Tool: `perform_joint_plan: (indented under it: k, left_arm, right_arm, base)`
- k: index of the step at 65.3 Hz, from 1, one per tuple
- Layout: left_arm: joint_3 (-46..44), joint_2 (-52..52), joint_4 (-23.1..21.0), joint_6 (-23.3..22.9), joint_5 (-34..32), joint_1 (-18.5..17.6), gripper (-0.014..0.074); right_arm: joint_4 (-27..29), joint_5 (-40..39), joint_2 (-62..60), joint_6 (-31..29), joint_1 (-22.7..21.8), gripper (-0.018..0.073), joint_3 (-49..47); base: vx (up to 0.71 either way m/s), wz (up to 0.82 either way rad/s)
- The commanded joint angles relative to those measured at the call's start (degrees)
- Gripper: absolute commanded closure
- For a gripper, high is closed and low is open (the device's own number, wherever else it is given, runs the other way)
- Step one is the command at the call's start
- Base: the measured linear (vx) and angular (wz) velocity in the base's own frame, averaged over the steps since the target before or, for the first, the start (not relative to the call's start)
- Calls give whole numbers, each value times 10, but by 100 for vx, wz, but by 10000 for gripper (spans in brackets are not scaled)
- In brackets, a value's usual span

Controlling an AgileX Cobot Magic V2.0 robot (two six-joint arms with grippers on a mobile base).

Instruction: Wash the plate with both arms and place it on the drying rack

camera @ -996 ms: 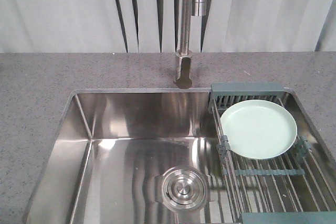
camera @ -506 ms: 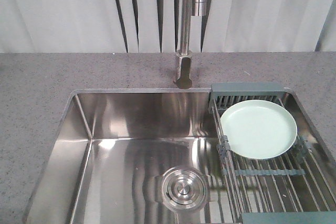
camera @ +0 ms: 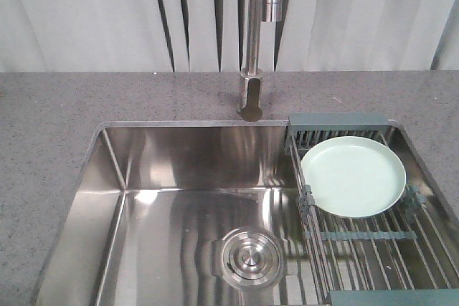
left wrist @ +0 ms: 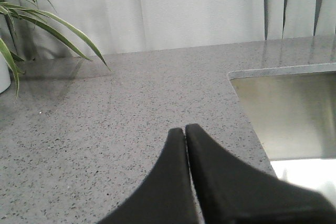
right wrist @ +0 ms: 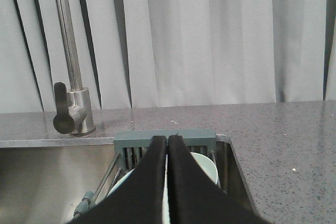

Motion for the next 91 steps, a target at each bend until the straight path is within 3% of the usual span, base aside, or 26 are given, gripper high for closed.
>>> perform_joint_plan:
  k: [1,91]
  left_arm:
    - [-14,-9,2,0,-41,0,603]
    - [-14,-9,2,0,-41,0,603]
  right_arm:
    - [0,-47,-2,-6,-3,561,0]
    - [0,-47,-2,-6,-3,561,0]
  base:
    - [0,0]
    - [0,0]
